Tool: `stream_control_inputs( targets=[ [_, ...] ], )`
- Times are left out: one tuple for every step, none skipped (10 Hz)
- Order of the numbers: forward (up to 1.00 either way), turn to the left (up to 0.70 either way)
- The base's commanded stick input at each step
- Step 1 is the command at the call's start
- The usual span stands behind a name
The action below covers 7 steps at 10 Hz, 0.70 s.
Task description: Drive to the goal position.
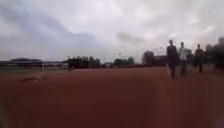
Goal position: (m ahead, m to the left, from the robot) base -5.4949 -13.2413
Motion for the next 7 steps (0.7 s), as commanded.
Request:
stream_control_inputs(
  targets=[
    [0.00, -0.70],
    [0.00, -0.70],
    [0.00, -0.70],
    [0.00, -0.70],
    [0.00, -0.70],
    [0.00, -0.70],
    [0.00, -0.70]
  ],
)
